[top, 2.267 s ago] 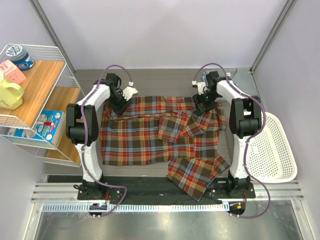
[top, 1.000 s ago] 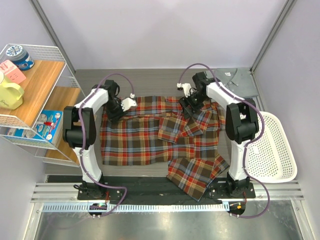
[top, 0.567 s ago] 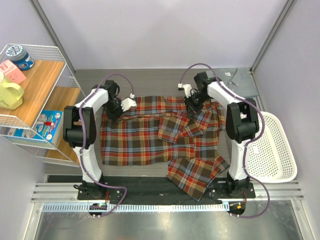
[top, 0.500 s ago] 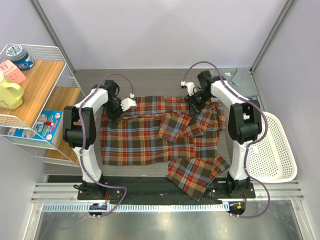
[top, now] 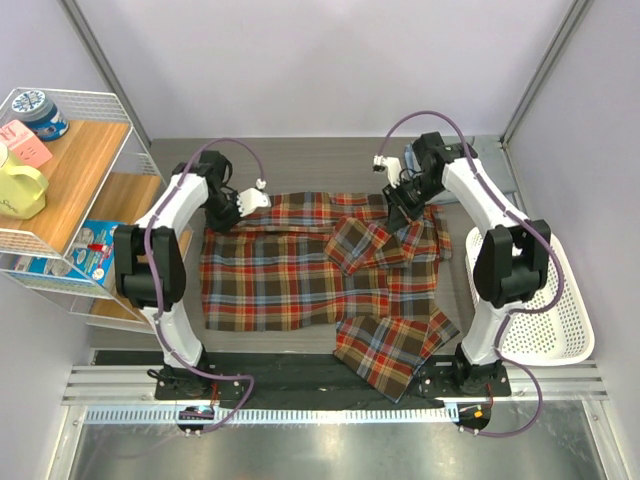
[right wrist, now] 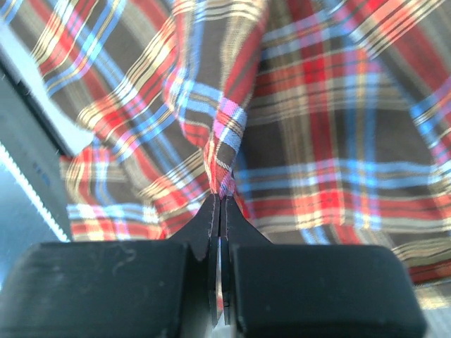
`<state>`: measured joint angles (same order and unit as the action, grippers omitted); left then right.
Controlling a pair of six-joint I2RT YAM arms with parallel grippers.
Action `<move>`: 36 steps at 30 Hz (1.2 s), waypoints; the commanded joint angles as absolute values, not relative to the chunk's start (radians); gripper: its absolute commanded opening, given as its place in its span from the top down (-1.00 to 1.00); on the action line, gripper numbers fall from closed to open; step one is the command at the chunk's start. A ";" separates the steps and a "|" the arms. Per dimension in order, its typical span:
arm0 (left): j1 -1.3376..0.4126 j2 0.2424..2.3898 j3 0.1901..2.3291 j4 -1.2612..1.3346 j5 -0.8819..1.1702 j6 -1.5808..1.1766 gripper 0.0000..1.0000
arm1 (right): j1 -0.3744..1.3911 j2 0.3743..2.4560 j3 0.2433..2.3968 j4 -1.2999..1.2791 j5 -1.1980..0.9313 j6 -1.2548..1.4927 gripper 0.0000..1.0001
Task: Fold and stack the long sleeve shirts
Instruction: Fold the shirt
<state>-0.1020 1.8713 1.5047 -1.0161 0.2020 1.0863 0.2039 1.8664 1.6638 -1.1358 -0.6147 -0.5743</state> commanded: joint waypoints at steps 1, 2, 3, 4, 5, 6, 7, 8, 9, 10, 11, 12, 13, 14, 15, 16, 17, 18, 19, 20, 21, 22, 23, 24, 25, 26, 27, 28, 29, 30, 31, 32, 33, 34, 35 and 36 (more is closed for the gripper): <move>-0.091 1.776 1.465 -1.063 0.192 1.169 1.00 | 0.189 1.737 1.661 -1.238 -0.649 -0.647 0.98; -0.091 1.775 1.456 -1.055 0.187 1.170 1.00 | 0.181 1.730 1.669 -1.259 -0.652 -0.655 0.98; -0.087 1.775 1.444 -1.049 0.184 1.172 1.00 | 0.175 1.720 1.686 -1.275 -0.653 -0.661 0.97; -0.087 1.775 1.442 -1.040 0.184 1.172 1.00 | 0.158 1.718 1.695 -1.298 -0.655 -0.670 0.98; -0.087 1.784 1.440 -1.035 0.180 1.166 1.00 | 0.150 1.721 1.704 -1.310 -0.661 -0.673 0.98; -0.087 1.786 1.440 -1.029 0.179 1.163 1.00 | 0.144 1.724 1.721 -1.325 -0.664 -0.681 0.98; -0.084 1.790 1.439 -1.017 0.179 1.163 1.00 | 0.140 1.730 1.727 -1.348 -0.667 -0.695 0.98; -0.084 1.796 1.437 -1.011 0.175 1.161 1.00 | 0.137 1.732 1.729 -1.356 -0.669 -0.702 0.98; -0.086 1.799 1.436 -1.008 0.178 1.163 1.00 | 0.137 1.733 1.727 -1.362 -0.676 -0.709 0.97; -0.084 1.805 1.436 -1.009 0.182 1.164 0.99 | 0.138 1.733 1.723 -1.368 -0.681 -0.712 0.97; -0.086 1.815 1.434 -1.012 0.198 1.164 0.99 | 0.140 1.732 1.718 -1.371 -0.687 -0.721 0.98; -0.086 1.819 1.430 -1.009 0.205 1.166 1.00 | 0.137 1.733 1.710 -1.374 -0.702 -0.727 0.97; -0.087 1.825 1.411 -1.005 0.206 1.166 0.99 | 0.138 1.733 1.706 -1.379 -0.713 -0.733 0.97; -0.089 1.830 1.402 -0.990 0.206 1.166 0.95 | 0.144 1.738 1.701 -1.378 -0.721 -0.741 0.97; -0.090 1.842 1.404 -0.992 0.219 1.148 0.87 | 0.150 1.743 1.701 -1.376 -0.730 -0.747 0.98; -0.084 1.844 1.425 -1.008 0.238 1.135 0.63 | 0.156 1.749 1.701 -1.376 -0.732 -0.755 0.98; -0.083 1.838 1.440 -1.032 0.276 1.125 0.50 | 0.163 1.758 1.701 -1.374 -0.732 -0.773 0.98; -0.081 1.809 1.451 -1.040 0.367 1.093 0.39 | 0.178 1.762 1.697 -1.373 -0.729 -0.778 0.98; -0.081 1.786 1.459 -1.037 0.429 1.077 0.22 | 0.182 1.764 1.687 -1.364 -0.713 -0.778 0.97; -0.083 1.766 1.468 -1.037 0.484 1.068 0.11 | 0.187 1.767 1.672 -1.359 -0.703 -0.778 0.97; -0.092 1.737 1.473 -1.025 0.565 1.021 0.00 | 0.187 1.766 1.636 -1.359 -0.692 -0.791 0.98; -0.122 1.727 1.476 -0.999 0.587 0.973 -0.14 | 0.187 1.763 1.611 -1.358 -0.666 -0.804 0.98; -0.141 1.724 1.485 -0.971 0.609 0.924 -0.17 | 0.187 1.756 1.582 -1.353 -0.654 -0.816 0.97; -0.182 1.723 1.492 -0.947 0.639 0.890 -0.18 | 0.187 1.735 1.516 -1.342 -0.640 -0.827 0.95; -0.204 1.730 1.496 -0.916 0.696 0.783 -0.22 | 0.186 1.726 1.484 -1.321 -0.618 -0.830 0.78; -0.224 1.735 1.496 -0.893 0.731 0.734 -0.25 | 0.187 1.717 1.451 -1.313 -0.609 -0.834 0.64; -0.263 1.743 1.493 -0.847 0.754 0.698 -0.30 | 0.186 1.709 1.403 -1.304 -0.592 -0.834 0.45; -0.282 1.752 1.486 -0.816 0.781 0.601 -0.32 | 0.184 1.712 1.387 -1.304 -0.572 -0.834 0.30; -0.294 1.755 1.474 -0.789 0.797 0.566 -0.33 | 0.180 1.712 1.376 -1.302 -0.548 -0.834 0.06; -0.313 1.753 1.450 -0.764 0.810 0.543 -0.35 | 0.166 1.712 1.371 -1.292 -0.551 -0.830 -0.13; -0.322 1.746 1.431 -0.726 0.816 0.519 -0.40 | 0.146 1.709 1.376 -1.283 -0.557 -0.800 -0.49; -0.327 1.741 1.413 -0.697 0.813 0.503 -0.40 | 0.141 1.712 1.400 -1.269 -0.577 -0.783 -0.57; -0.327 1.730 1.376 -0.674 0.816 0.488 -0.41 | 0.140 1.716 1.417 -1.244 -0.587 -0.767 -0.65; -0.327 1.721 1.361 -0.625 0.812 0.471 -0.42 | 0.138 1.735 1.431 -1.226 -0.603 -0.721 -0.70; -0.327 1.698 1.347 -0.600 0.795 0.441 -0.42 | 0.140 1.750 1.463 -1.206 -0.618 -0.695 -0.71; -0.325 1.684 1.330 -0.579 0.792 0.433 -0.42 | 0.141 1.765 1.480 -1.184 -0.646 -0.668 -0.71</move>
<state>-0.3447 1.7615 1.3895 -0.7383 0.7509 0.5755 0.1474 1.7607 1.3823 -1.2858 -0.5816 -0.7685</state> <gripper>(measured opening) 0.707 0.847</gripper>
